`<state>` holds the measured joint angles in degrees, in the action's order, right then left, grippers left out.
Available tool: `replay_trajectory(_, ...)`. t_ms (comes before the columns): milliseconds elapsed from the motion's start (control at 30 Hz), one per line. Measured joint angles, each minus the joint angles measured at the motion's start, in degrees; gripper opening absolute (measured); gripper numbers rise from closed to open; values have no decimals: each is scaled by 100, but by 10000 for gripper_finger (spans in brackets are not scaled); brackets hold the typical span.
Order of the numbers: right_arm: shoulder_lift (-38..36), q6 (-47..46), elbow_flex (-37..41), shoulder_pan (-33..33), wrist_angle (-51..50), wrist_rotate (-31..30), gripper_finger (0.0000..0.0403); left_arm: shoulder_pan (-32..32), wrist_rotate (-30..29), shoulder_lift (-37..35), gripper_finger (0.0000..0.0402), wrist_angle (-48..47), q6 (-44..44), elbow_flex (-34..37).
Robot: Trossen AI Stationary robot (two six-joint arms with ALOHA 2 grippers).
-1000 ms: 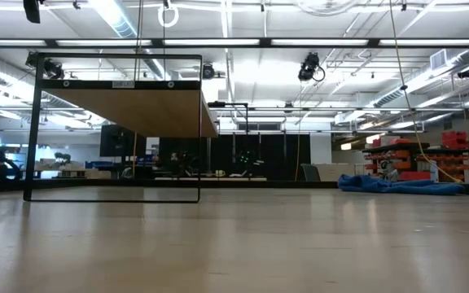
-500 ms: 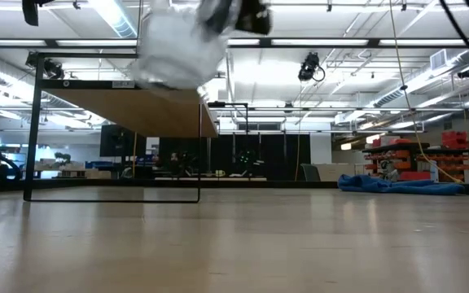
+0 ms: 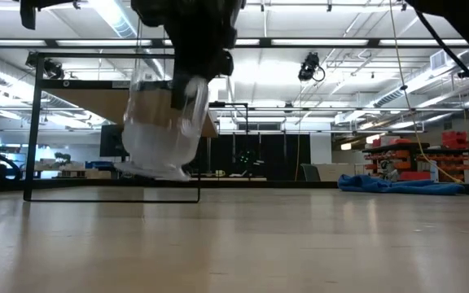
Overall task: Stack small to large cups/mugs on shelf
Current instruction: Move the transparent mug to the bottom left of the table
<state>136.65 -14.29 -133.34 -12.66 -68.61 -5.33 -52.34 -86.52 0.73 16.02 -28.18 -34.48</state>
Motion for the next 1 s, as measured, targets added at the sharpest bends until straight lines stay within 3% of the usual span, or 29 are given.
replay_trajectory(167,56,214,-2,-7,12,-17,0,2,-241,0,35,-38,126,0)
replay_trajectory(700,73,597,-2,-53,-18,193,0,0,-265,0,39,-134,251,0)
replay_trajectory(1000,73,-848,93,-138,-133,239,0,2,-265,0,33,-163,253,0)
